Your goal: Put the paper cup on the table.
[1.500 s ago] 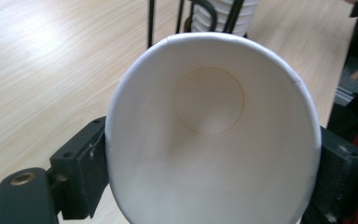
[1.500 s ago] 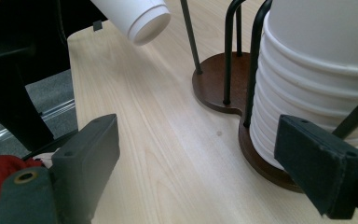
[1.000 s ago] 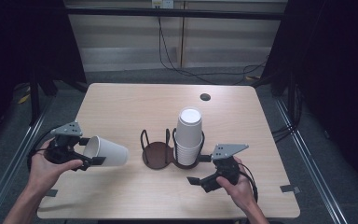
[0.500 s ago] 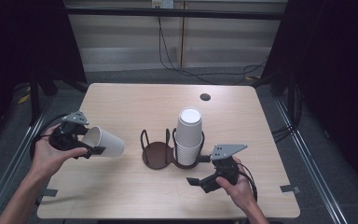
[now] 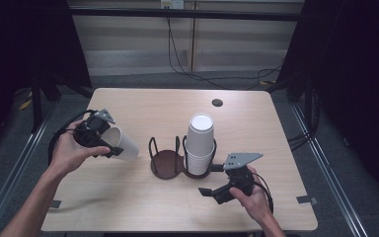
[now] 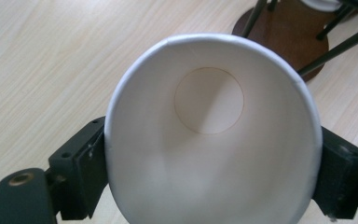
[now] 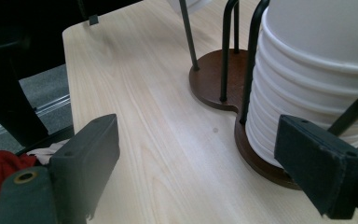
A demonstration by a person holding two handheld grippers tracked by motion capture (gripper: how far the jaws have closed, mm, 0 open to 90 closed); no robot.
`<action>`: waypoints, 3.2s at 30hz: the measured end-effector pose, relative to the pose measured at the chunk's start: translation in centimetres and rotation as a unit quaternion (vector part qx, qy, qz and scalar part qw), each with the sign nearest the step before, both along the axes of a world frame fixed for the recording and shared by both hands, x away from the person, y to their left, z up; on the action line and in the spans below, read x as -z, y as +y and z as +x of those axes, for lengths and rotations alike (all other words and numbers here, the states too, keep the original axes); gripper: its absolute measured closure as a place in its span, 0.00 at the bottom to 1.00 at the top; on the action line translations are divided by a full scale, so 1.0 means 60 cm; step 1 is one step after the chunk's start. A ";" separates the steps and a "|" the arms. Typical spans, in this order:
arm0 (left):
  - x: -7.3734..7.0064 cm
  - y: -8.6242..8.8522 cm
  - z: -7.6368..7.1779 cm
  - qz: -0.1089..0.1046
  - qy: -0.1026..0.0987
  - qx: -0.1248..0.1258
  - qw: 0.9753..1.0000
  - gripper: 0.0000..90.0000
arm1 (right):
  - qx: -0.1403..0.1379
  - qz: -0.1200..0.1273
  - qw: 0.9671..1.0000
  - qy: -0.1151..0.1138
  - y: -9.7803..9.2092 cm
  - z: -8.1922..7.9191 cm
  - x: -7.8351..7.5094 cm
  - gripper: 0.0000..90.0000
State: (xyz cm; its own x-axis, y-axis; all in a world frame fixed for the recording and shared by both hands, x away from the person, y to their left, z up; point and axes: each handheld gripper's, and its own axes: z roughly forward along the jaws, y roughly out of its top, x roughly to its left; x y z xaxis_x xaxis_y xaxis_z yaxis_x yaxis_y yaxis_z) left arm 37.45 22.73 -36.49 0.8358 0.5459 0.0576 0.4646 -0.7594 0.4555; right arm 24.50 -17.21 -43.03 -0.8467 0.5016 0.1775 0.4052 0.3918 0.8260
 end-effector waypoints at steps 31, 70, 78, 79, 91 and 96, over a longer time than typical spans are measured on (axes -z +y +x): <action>0.051 -0.098 0.048 0.106 0.023 0.010 0.994 0.10 | -0.006 -0.013 1.000 0.018 0.006 0.002 0.011 0.16; 0.111 -0.035 0.037 0.014 0.060 0.013 0.998 0.18 | -0.016 -0.028 0.998 0.053 0.008 0.008 0.025 0.16; 0.113 -0.006 0.021 -0.037 0.046 0.001 0.998 0.18 | -0.012 -0.027 0.998 0.052 0.005 0.008 0.025 0.16; 0.114 -0.004 0.017 -0.043 0.044 0.002 0.998 0.18 | -0.012 -0.026 0.998 0.053 0.005 0.008 0.025 0.16; 0.115 0.019 -0.007 -0.072 0.039 -0.009 0.997 0.21 | -0.008 -0.026 0.998 0.051 0.001 0.010 0.023 0.16; 0.111 0.037 -0.022 -0.126 0.033 -0.026 0.991 0.24 | -0.007 -0.026 0.998 0.051 0.001 0.010 0.022 0.16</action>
State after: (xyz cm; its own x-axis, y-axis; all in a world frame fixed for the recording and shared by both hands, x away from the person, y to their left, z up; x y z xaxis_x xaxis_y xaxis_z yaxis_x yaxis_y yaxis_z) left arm 36.15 24.95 -43.16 0.8041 0.5778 -0.1401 0.5347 -0.5998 0.5952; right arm 25.08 -17.13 -44.37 -0.8325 0.5011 0.2363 0.4800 0.4392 0.7594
